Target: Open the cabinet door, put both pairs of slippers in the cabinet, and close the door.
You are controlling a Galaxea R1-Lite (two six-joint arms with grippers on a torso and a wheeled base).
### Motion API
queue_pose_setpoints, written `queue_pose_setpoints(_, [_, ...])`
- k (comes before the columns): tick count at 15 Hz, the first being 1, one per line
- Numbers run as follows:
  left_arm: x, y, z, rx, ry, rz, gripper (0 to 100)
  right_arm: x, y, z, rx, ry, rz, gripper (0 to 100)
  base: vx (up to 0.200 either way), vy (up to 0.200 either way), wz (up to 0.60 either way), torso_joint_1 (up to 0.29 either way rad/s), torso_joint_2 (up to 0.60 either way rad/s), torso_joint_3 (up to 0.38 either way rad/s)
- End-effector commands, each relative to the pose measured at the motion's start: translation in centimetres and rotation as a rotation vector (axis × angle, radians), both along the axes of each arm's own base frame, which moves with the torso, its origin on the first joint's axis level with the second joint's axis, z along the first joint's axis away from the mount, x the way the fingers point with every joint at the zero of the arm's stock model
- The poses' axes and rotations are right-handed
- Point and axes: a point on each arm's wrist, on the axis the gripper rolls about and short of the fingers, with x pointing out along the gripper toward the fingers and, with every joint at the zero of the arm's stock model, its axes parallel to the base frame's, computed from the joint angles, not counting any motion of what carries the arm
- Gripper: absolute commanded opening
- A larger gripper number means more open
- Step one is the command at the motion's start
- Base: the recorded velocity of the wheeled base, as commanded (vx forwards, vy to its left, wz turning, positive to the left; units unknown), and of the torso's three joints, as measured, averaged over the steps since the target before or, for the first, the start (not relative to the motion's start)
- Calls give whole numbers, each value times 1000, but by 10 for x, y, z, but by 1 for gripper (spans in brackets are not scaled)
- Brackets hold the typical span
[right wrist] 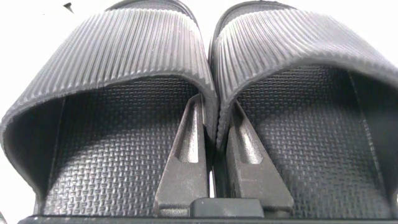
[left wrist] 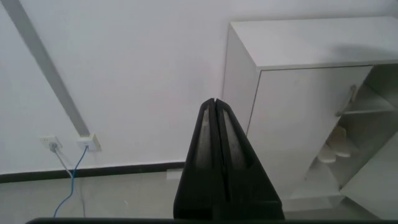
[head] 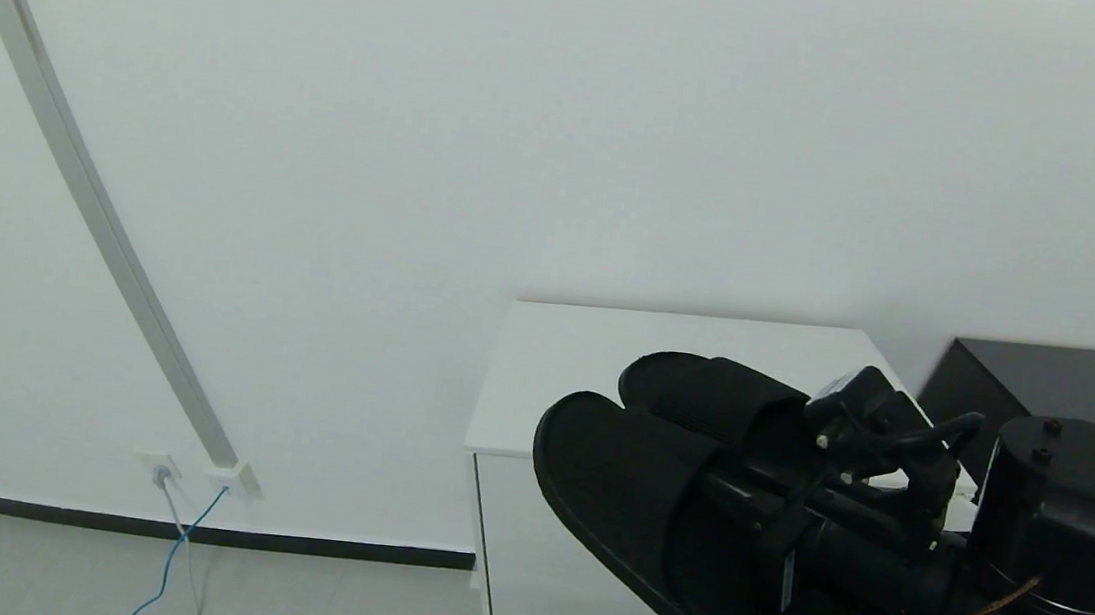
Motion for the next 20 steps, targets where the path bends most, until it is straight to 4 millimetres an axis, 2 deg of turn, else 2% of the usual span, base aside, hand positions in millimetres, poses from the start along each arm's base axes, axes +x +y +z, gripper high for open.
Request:
queue_pose_setpoints(1, [0,0,0,2,1,0,0,2,2,-5,-14,12,0,0,0,0,0,0,0,0])
queue_pose_setpoints(19, [0,0,0,-8,1,0,0,-1,9,-11,-30,30,26,0,0,0,0,0,0,0])
queue_pose_setpoints(20, [0,0,0,-8,2,0,0,-1,9,-12,-33,32,26,0,0,-200,0,2,-2,2])
